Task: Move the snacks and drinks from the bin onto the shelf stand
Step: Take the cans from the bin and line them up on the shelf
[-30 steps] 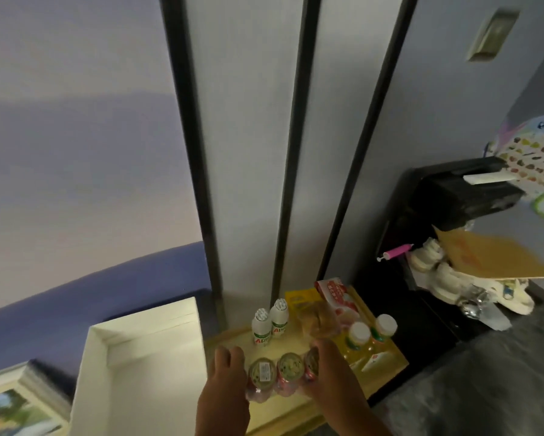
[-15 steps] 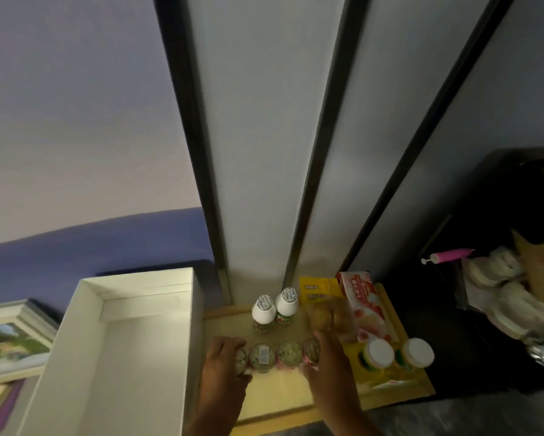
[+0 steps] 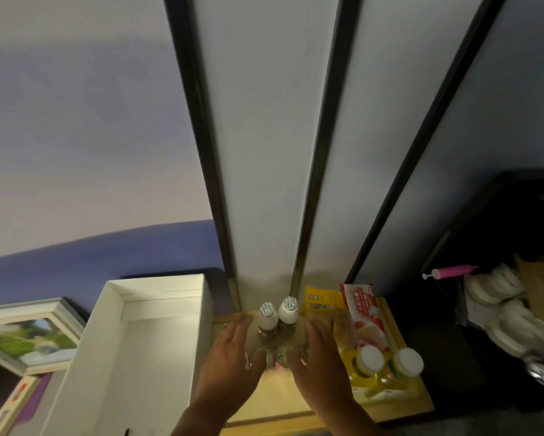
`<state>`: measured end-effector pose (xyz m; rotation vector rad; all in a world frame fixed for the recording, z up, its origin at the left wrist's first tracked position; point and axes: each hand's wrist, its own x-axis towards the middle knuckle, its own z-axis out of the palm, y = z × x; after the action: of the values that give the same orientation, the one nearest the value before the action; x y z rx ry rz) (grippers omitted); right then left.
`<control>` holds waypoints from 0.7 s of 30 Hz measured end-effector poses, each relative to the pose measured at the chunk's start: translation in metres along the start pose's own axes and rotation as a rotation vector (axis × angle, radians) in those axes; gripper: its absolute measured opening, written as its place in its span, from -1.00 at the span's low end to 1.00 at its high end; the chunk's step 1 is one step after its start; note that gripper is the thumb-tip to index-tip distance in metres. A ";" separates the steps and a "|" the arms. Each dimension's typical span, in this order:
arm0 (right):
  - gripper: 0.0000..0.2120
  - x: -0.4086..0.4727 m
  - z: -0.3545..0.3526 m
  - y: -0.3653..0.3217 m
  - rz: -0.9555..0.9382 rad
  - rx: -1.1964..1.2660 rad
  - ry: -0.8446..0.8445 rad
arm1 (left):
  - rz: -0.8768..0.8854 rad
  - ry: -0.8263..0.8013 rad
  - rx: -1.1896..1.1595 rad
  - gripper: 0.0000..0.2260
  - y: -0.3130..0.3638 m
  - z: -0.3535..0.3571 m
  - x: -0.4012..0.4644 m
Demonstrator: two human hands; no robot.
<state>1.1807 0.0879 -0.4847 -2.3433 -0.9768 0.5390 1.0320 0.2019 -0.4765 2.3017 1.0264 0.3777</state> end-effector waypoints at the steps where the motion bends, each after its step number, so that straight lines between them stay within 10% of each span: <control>1: -0.34 0.000 -0.006 -0.006 -0.016 -0.002 0.018 | 0.002 0.010 0.045 -0.37 0.006 -0.011 0.001; 10: -0.16 -0.028 -0.077 -0.084 -0.183 -0.272 0.153 | 0.136 0.085 0.319 -0.09 0.022 -0.131 -0.011; 21: -0.02 -0.107 -0.127 -0.172 -0.221 -0.397 0.131 | 0.157 0.090 0.489 -0.31 0.022 -0.249 -0.080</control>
<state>1.0896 0.0690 -0.2642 -2.5231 -1.3583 0.1073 0.8748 0.2290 -0.2682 2.8362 1.0760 0.3204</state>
